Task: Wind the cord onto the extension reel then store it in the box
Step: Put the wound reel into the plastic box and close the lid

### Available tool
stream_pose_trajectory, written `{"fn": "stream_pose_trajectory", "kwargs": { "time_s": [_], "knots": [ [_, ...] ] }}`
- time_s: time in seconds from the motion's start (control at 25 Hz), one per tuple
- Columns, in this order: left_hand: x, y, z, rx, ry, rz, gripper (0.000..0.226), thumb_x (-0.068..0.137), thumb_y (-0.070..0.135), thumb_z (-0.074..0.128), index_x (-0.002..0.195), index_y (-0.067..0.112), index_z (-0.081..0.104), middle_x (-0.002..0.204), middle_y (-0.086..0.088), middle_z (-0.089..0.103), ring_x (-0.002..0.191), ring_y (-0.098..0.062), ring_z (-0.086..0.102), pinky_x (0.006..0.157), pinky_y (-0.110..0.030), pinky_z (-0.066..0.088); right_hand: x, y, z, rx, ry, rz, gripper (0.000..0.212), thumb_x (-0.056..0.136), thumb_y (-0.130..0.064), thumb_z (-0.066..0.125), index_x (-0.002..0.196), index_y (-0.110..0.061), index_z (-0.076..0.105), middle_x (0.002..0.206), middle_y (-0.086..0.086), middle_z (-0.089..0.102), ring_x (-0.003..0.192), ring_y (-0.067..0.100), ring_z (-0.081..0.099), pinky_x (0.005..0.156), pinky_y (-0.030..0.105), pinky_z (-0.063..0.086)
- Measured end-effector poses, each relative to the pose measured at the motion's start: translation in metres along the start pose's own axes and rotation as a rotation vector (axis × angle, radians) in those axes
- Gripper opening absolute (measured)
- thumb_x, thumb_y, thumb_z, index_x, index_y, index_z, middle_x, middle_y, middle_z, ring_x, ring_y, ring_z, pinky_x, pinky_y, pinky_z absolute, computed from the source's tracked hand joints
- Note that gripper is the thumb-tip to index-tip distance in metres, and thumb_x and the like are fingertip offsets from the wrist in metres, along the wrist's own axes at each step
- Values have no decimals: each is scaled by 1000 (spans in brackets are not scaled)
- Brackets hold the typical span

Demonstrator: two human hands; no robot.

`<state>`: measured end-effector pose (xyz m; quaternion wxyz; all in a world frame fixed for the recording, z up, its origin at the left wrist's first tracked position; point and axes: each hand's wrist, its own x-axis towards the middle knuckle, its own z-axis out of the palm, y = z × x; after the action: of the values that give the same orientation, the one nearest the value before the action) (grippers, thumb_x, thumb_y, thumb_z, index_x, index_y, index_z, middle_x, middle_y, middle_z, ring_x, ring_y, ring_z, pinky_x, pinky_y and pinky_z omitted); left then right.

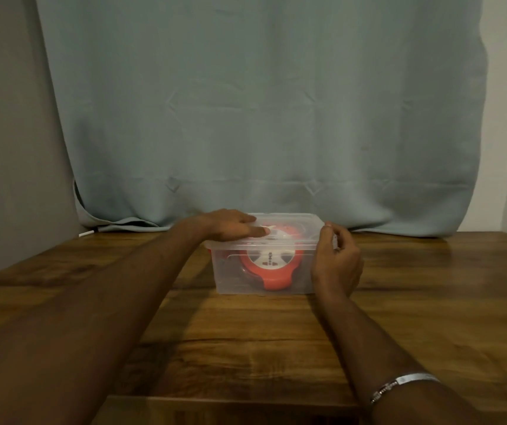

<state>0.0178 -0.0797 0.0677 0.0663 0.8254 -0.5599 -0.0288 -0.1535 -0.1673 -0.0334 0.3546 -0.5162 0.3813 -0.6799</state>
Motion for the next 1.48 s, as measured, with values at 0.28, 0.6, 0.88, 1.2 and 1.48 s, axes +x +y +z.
{"fn": "stream_pose_trajectory", "kwargs": {
  "time_s": [0.28, 0.6, 0.88, 1.2, 1.48],
  "knots": [
    [32, 19, 3, 200, 15, -80, 94, 84, 88, 22, 160, 33, 26, 166, -7, 24, 150, -36, 26, 119, -58, 27, -1, -3, -2, -7, -51, 7, 26, 95, -40, 61, 114, -27, 72, 100, -8, 70, 95, 17, 64, 75, 29, 44],
    [31, 39, 20, -148, -10, 123, 81, 96, 71, 36, 162, 30, 17, 171, 2, 15, 155, -25, 20, 124, -46, 17, 3, 9, 12, 191, -233, 325, 62, 82, -63, 59, 127, -22, 69, 114, -2, 74, 104, 22, 69, 92, 39, 56],
    [44, 34, 19, -160, -74, 45, 108, 73, 88, 40, 162, 36, 9, 170, -5, 20, 152, -31, 29, 123, -55, 23, 4, 1, 6, 409, -142, 396, 74, 81, -26, 83, 143, -23, 43, 113, 3, 68, 94, 22, 71, 85, 41, 62],
    [49, 31, 21, -148, -36, 58, 96, 87, 81, 40, 162, 29, 13, 170, -4, 21, 152, -29, 28, 124, -51, 22, 8, 3, 7, 207, -92, 154, 52, 82, -27, 75, 133, -19, 65, 121, -1, 72, 105, 18, 68, 88, 32, 55],
    [24, 40, 18, -19, 264, 176, 68, 94, 70, 43, 148, 29, 52, 153, 1, 53, 139, -24, 50, 112, -42, 39, 6, 2, 8, -16, -67, -242, 25, 90, -23, 49, 99, -33, 70, 92, -8, 77, 83, 15, 69, 71, 38, 58]
  ]
}}
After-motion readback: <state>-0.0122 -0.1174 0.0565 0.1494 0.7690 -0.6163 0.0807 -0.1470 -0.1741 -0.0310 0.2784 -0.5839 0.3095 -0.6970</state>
